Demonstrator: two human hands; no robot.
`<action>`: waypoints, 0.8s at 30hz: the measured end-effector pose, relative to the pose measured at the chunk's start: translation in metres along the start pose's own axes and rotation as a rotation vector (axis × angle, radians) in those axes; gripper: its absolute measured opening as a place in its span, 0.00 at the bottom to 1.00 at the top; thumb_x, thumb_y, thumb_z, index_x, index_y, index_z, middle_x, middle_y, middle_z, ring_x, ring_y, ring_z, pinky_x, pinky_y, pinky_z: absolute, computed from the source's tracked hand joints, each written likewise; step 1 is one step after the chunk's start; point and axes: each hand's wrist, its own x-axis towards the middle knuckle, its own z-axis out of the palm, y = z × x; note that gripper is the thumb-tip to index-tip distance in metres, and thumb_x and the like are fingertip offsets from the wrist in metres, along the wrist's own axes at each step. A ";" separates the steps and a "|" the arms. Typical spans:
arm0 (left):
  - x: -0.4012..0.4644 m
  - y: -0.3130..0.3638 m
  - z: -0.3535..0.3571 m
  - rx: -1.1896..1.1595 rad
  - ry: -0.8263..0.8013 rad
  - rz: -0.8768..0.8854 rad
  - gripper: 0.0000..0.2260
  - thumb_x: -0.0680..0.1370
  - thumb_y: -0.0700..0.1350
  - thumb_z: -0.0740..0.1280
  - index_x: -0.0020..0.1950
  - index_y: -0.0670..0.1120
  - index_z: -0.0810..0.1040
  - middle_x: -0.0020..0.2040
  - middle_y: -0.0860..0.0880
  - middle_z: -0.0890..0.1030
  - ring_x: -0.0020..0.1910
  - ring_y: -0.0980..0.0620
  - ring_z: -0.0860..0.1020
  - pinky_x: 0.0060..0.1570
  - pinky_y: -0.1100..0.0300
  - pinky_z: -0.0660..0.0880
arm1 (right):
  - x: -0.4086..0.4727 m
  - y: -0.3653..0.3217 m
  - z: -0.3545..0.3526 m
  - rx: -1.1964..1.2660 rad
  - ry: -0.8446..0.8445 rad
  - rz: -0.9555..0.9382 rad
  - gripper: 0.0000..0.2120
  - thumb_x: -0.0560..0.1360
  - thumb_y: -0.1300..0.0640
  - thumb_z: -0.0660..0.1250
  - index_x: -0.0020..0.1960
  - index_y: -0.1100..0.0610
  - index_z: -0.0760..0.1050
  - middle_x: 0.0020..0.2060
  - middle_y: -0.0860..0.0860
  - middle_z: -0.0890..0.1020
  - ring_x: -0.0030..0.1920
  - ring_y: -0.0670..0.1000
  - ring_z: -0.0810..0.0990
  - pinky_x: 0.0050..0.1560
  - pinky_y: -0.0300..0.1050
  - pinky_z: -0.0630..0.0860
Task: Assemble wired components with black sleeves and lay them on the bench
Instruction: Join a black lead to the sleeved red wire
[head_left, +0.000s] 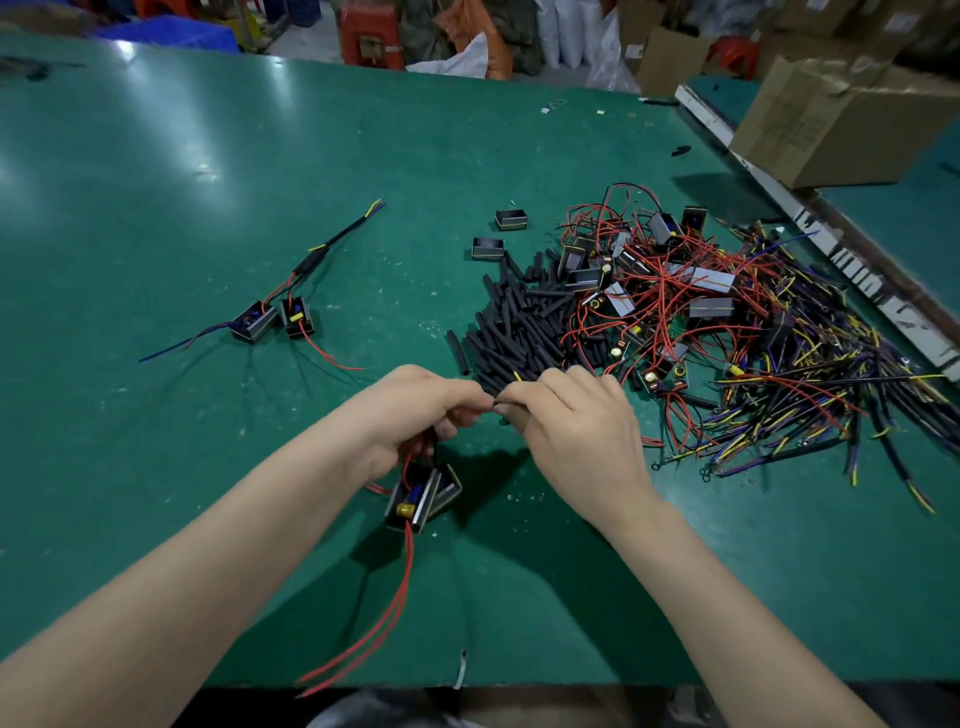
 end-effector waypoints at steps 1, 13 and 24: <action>0.000 -0.001 -0.001 0.010 -0.024 -0.008 0.06 0.71 0.44 0.71 0.35 0.45 0.78 0.28 0.53 0.74 0.21 0.59 0.64 0.21 0.69 0.58 | 0.000 0.000 0.000 0.013 -0.027 0.006 0.08 0.77 0.54 0.66 0.44 0.56 0.81 0.33 0.50 0.78 0.35 0.56 0.76 0.36 0.49 0.65; -0.016 -0.022 -0.012 0.961 0.314 1.166 0.08 0.78 0.45 0.65 0.47 0.43 0.82 0.39 0.51 0.75 0.36 0.52 0.76 0.33 0.60 0.75 | 0.025 0.000 -0.014 1.101 -0.740 0.970 0.11 0.79 0.55 0.64 0.38 0.51 0.79 0.31 0.44 0.75 0.32 0.42 0.77 0.35 0.36 0.69; -0.022 -0.014 -0.017 0.477 0.151 0.743 0.06 0.76 0.44 0.69 0.39 0.52 0.80 0.32 0.56 0.74 0.30 0.60 0.69 0.34 0.69 0.65 | 0.018 -0.004 -0.019 0.790 -0.376 0.335 0.05 0.79 0.57 0.65 0.47 0.55 0.79 0.35 0.42 0.77 0.37 0.44 0.74 0.42 0.41 0.71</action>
